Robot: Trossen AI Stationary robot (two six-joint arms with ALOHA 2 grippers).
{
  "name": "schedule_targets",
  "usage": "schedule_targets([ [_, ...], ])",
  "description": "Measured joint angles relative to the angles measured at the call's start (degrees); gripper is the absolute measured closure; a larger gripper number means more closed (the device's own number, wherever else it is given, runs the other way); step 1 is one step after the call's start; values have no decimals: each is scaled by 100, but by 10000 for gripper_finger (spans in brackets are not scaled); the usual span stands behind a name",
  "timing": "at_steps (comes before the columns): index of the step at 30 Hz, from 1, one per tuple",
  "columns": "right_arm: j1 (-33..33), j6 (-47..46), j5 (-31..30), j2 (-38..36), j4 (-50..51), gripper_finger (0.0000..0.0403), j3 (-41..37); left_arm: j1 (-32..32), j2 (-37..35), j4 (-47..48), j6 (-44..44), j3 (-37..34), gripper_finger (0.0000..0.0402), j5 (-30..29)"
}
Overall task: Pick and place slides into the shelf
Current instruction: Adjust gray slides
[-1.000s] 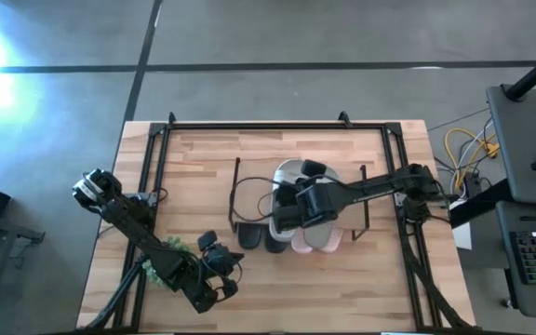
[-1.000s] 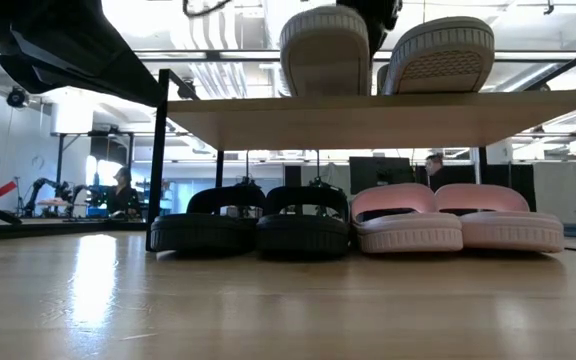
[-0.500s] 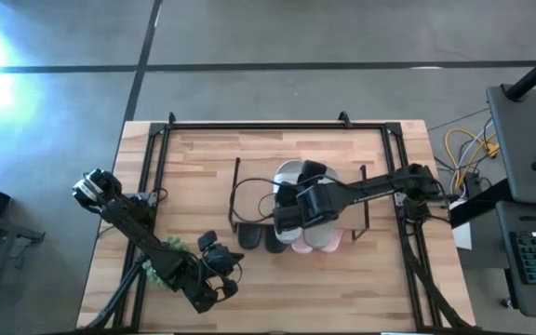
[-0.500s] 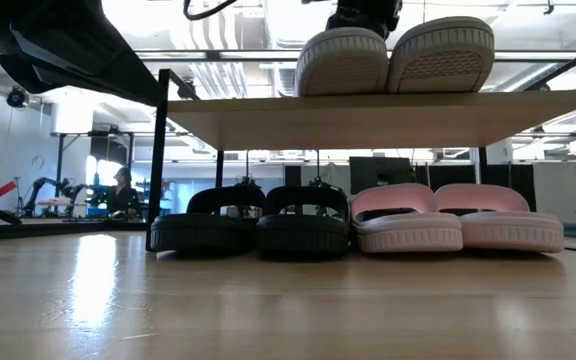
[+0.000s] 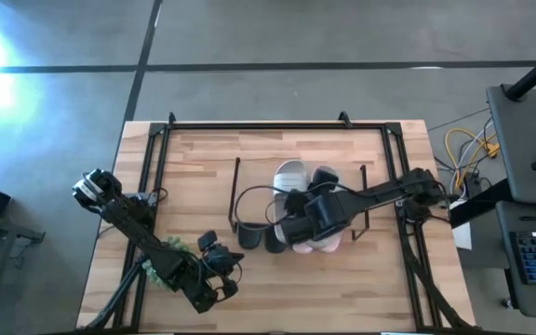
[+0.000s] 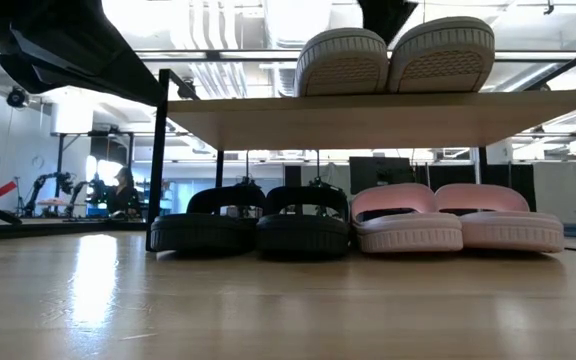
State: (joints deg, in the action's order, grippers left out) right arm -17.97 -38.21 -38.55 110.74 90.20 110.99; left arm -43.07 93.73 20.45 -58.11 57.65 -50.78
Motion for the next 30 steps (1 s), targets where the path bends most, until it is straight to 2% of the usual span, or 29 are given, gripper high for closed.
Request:
schedule_targets([
  [6, -289, -1076, 596, -367, -25, 222, 114, 0, 0, -38, -4, 0, 402, 2],
  [12, -332, -2722, 2267, -795, -8, 247, -242, -2, 0, -64, -4, 0, 402, -2],
  [17, -669, -3455, 3034, -1071, -20, 281, -733, -2, 0, -70, -4, 0, 402, 0],
  [20, -845, -3826, 3076, -1226, -20, 313, -1099, 0, 0, -75, -4, 0, 402, 0],
  [25, -923, -4472, 2755, -1578, -17, 381, -1939, -2, 0, -72, -2, 0, 402, 0],
  [30, -756, -4791, 2641, -2015, 0, 390, -2843, -1, 0, -57, 0, 0, 402, 0],
])
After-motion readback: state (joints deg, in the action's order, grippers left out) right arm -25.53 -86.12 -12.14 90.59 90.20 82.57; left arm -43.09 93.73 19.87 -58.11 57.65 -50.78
